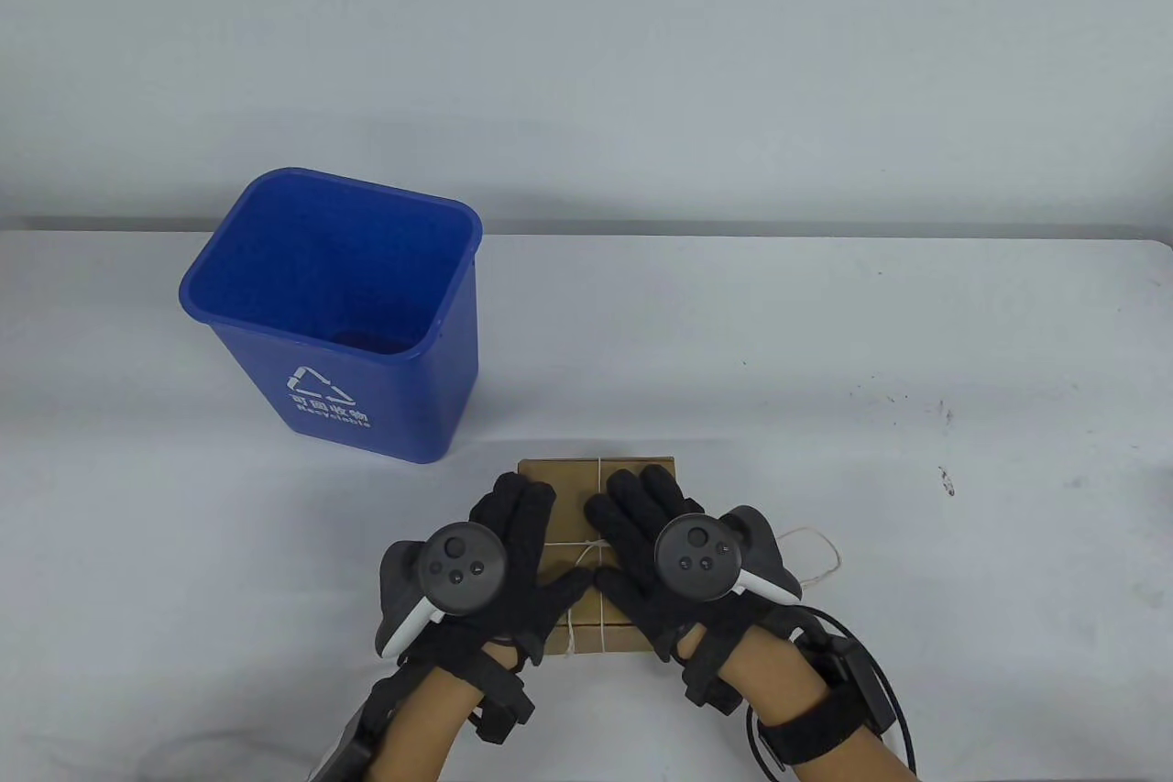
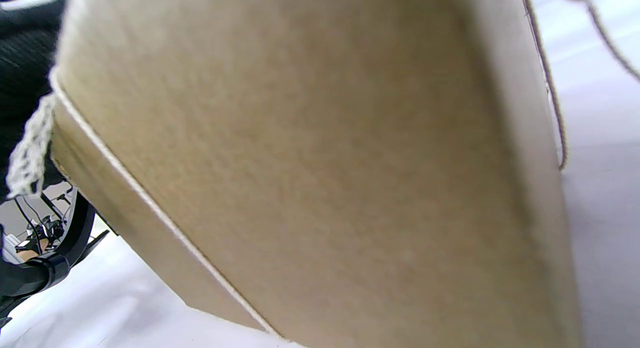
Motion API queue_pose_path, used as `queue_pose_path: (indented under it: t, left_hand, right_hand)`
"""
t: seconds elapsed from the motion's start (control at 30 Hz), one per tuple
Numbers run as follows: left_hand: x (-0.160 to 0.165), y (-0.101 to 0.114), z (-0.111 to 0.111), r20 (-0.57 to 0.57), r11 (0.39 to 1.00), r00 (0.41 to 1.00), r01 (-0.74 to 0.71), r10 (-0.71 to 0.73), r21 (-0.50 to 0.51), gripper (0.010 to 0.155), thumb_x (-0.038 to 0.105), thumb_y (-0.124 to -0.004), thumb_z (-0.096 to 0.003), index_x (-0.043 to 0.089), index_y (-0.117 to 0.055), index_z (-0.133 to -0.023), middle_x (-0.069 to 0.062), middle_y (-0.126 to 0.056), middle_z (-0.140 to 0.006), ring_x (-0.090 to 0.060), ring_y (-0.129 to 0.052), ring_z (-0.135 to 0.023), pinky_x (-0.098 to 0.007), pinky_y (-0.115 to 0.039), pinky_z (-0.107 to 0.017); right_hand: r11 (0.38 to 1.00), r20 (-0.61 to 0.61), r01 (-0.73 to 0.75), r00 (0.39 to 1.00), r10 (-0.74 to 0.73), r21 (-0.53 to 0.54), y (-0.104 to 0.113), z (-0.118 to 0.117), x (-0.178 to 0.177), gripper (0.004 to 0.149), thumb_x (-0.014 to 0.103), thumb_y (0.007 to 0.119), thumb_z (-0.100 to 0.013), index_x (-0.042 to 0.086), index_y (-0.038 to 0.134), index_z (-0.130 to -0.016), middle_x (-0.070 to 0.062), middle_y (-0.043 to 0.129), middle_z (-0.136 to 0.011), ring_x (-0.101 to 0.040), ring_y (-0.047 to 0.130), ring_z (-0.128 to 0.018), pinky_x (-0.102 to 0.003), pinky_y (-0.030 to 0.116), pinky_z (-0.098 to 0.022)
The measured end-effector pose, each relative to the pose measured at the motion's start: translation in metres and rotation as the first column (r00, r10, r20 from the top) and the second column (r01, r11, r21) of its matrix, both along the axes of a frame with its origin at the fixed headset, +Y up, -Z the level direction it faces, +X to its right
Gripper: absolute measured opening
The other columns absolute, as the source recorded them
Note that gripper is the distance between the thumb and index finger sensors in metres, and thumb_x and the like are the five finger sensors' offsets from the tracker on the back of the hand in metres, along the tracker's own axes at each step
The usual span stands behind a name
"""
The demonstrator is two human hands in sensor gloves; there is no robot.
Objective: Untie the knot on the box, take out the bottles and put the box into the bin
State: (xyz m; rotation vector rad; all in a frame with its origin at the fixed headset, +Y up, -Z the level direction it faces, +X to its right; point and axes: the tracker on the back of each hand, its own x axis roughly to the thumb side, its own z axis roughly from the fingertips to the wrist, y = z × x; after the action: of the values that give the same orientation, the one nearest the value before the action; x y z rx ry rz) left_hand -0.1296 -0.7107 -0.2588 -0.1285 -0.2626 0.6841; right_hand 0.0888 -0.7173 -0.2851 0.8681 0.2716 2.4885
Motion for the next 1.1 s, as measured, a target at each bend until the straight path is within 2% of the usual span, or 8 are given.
queue_pose_path:
  t: [0.1, 0.37, 0.5, 0.6, 0.7, 0.77, 0.97, 1.1]
  left_hand:
    - [-0.007, -0.002, -0.002, -0.004, 0.996, 1.0, -0.031, 0.031, -0.083, 0.095, 0.058, -0.076, -0.0518, 0.018, -0.017, -0.115, -0.017, -0.014, -0.117, -0.058, -0.029, -0.108, -0.077, -0.033, -0.072]
    - [-0.018, 0.002, 0.0, -0.044, 0.993, 0.998, 0.036, -0.041, -0.111, 0.095, 0.061, -0.075, -0.0514, 0.013, -0.023, -0.115, -0.022, -0.027, -0.117, -0.059, -0.04, -0.106, -0.076, -0.041, -0.071]
    - [-0.026, 0.0, -0.001, -0.064, 0.986, 0.997, 0.036, -0.047, -0.163, 0.09, 0.064, -0.073, -0.0507, 0.007, -0.043, -0.113, -0.025, -0.042, -0.114, -0.06, -0.051, -0.102, -0.074, -0.048, -0.07]
    - [-0.028, 0.0, -0.001, -0.058, 0.98, 0.996, 0.052, -0.064, -0.193, 0.076, 0.066, -0.073, -0.0498, 0.003, -0.075, -0.092, -0.025, -0.064, -0.106, -0.058, -0.072, -0.091, -0.069, -0.061, -0.065]
    - [-0.023, 0.006, 0.002, -0.049, 0.981, 0.989, 0.127, -0.136, -0.149, 0.068, 0.065, -0.071, -0.0501, 0.003, -0.089, -0.072, -0.019, -0.083, -0.093, -0.054, -0.087, -0.078, -0.066, -0.07, -0.059]
    - [-0.018, 0.01, 0.004, -0.037, 0.978, 0.983, 0.174, -0.18, -0.112, 0.065, 0.062, -0.069, -0.0512, 0.003, -0.093, -0.064, -0.017, -0.09, -0.086, -0.05, -0.093, -0.071, -0.064, -0.075, -0.055]
    - [-0.014, 0.014, 0.005, 0.016, 0.979, 0.981, 0.194, -0.194, -0.057, 0.059, 0.048, -0.065, -0.0532, -0.003, -0.092, -0.065, -0.016, -0.09, -0.086, -0.05, -0.092, -0.072, -0.064, -0.074, -0.056]
    - [-0.013, 0.015, 0.006, 0.021, 0.978, 0.978, 0.209, -0.209, -0.009, 0.053, 0.043, -0.067, -0.053, -0.002, -0.093, -0.064, -0.015, -0.09, -0.085, -0.049, -0.093, -0.072, -0.064, -0.074, -0.057]
  right_hand:
    - [1.0, 0.005, 0.0, 1.0, 0.0, 0.004, 0.0, 0.001, 0.0, 0.072, 0.053, 0.052, -0.052, 0.02, 0.027, -0.11, -0.008, 0.007, -0.114, -0.048, -0.001, -0.099, -0.077, 0.022, -0.063]
    - [1.0, 0.005, 0.013, 1.0, -0.013, 0.01, 0.0, 0.007, 0.0, 0.072, 0.053, 0.052, -0.051, 0.019, 0.028, -0.11, -0.008, 0.008, -0.114, -0.048, 0.0, -0.1, -0.077, 0.023, -0.062]
    - [1.0, 0.007, 0.016, 1.0, -0.016, 0.013, -0.001, 0.008, 0.0, 0.072, 0.053, 0.053, -0.051, 0.019, 0.028, -0.11, -0.008, 0.009, -0.114, -0.048, 0.0, -0.1, -0.077, 0.023, -0.062]
    - [1.0, 0.007, 0.019, 1.0, -0.019, 0.015, -0.001, 0.008, 0.0, 0.072, 0.053, 0.053, -0.051, 0.019, 0.029, -0.11, -0.008, 0.009, -0.115, -0.048, 0.0, -0.1, -0.077, 0.023, -0.062]
    - [1.0, 0.005, 0.014, 1.0, -0.014, 0.018, -0.001, 0.009, 0.0, 0.072, 0.053, 0.053, -0.052, 0.019, 0.029, -0.11, -0.008, 0.009, -0.115, -0.048, 0.001, -0.1, -0.077, 0.023, -0.062]
    - [1.0, 0.005, 0.015, 1.0, -0.015, 0.017, -0.001, 0.009, 0.0, 0.072, 0.053, 0.053, -0.051, 0.019, 0.029, -0.11, -0.008, 0.009, -0.115, -0.048, 0.001, -0.1, -0.077, 0.023, -0.062]
    - [1.0, 0.011, 0.019, 1.0, -0.019, 0.017, -0.001, 0.009, 0.001, 0.072, 0.053, 0.053, -0.052, 0.019, 0.029, -0.11, -0.008, 0.009, -0.115, -0.048, 0.001, -0.1, -0.077, 0.024, -0.062]
    - [1.0, 0.014, 0.02, 1.0, -0.02, 0.014, 0.0, 0.009, 0.003, 0.072, 0.053, 0.053, -0.052, 0.019, 0.029, -0.11, -0.008, 0.009, -0.115, -0.048, 0.001, -0.1, -0.077, 0.023, -0.062]
